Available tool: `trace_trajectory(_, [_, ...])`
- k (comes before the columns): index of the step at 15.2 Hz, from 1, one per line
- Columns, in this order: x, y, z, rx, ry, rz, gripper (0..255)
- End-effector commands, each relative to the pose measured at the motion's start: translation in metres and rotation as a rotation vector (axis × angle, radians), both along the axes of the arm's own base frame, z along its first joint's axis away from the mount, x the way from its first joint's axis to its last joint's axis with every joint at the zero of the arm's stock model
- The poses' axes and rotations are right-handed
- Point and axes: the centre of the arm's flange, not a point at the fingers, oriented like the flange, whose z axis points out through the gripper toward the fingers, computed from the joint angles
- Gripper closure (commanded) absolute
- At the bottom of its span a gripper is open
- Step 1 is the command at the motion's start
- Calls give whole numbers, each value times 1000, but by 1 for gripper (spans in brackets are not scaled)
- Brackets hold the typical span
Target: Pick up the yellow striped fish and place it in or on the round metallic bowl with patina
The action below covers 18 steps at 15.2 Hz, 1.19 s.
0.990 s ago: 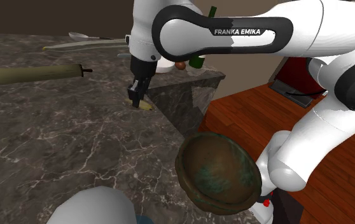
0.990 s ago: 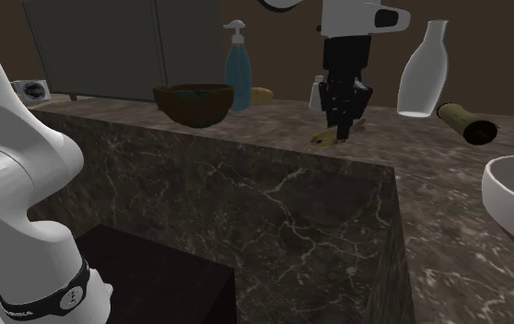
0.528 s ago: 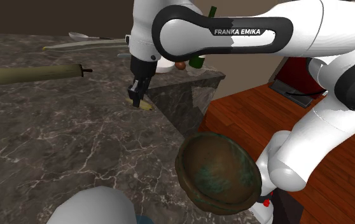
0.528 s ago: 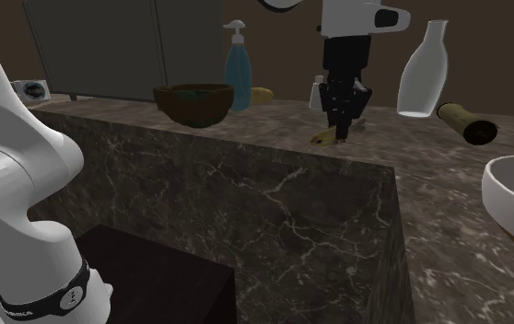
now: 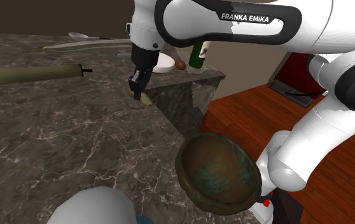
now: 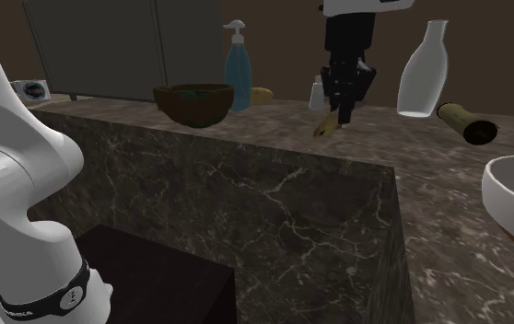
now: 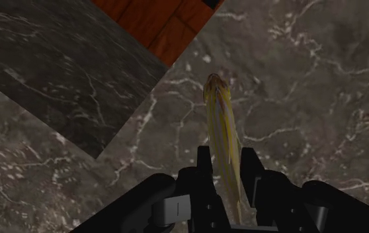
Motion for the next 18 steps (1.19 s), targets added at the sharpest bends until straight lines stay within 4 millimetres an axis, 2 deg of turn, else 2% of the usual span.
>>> trace_trajectory(1, [0,1,11,0,0,0,255])
trace_trajectory(18, [0,1,101,0,0,0,255])
